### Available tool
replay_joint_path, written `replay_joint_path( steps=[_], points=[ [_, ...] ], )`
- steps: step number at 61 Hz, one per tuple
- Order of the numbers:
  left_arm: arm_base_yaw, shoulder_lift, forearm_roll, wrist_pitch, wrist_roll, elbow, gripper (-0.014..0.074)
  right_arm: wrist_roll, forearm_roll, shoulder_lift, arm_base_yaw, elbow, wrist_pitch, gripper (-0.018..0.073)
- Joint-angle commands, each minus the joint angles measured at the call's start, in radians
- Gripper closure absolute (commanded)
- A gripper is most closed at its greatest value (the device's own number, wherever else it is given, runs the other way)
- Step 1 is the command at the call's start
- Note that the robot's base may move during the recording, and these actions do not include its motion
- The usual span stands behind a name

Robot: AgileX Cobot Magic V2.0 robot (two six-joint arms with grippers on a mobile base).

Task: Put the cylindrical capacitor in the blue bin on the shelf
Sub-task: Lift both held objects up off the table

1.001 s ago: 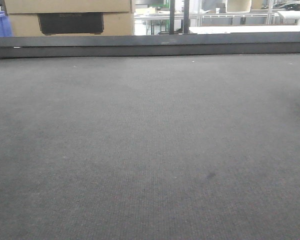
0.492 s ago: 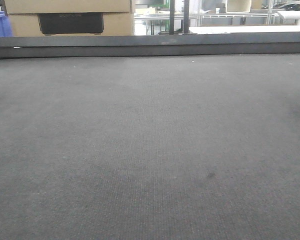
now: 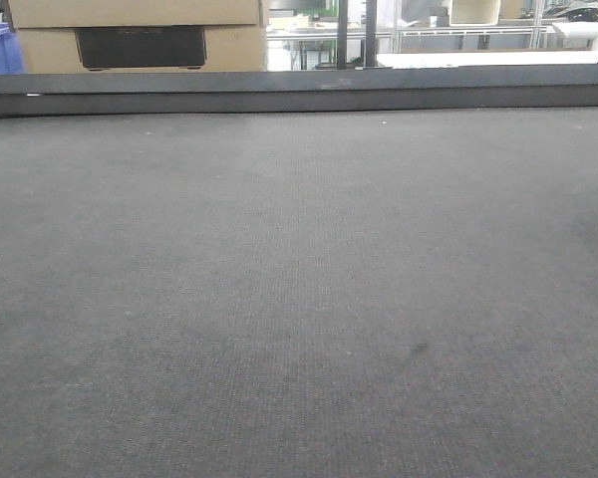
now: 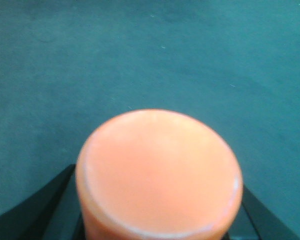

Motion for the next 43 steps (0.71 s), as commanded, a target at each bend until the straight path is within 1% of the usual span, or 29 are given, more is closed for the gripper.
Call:
replay_joint_path(
  steps=[1,7,10,22,35,43],
  points=[
    [-0.004,-0.061,-0.058,0.048,0.032,-0.005,0.0707,-0.002,-0.004,-0.048,0.004,-0.008,0.041,0.0691],
    [-0.004,-0.12,-0.079,0.091,0.033,-0.005,0.0707,-0.066,-0.004,-0.098,0.004,-0.008,0.075,0.0691],
    [-0.004,-0.141,-0.079,0.105,0.033,-0.005,0.0707,-0.075,-0.006,-0.122,0.004,-0.008,0.079,0.0691],
    [-0.004,-0.209,-0.079,0.146,0.033,0.005,0.0707,-0.078,-0.006,-0.219,0.004,-0.008,0.091,0.0691],
    [-0.004,-0.239,-0.077,0.152,0.033,0.039,0.0707,-0.078,-0.006,-0.278,0.004,-0.01,0.093,0.0691],
    [-0.004,-0.239,-0.054,0.152,0.033,0.039,0.0707,-0.078,-0.006,-0.281,0.004,-0.01,0.092,0.0691]
  ],
)
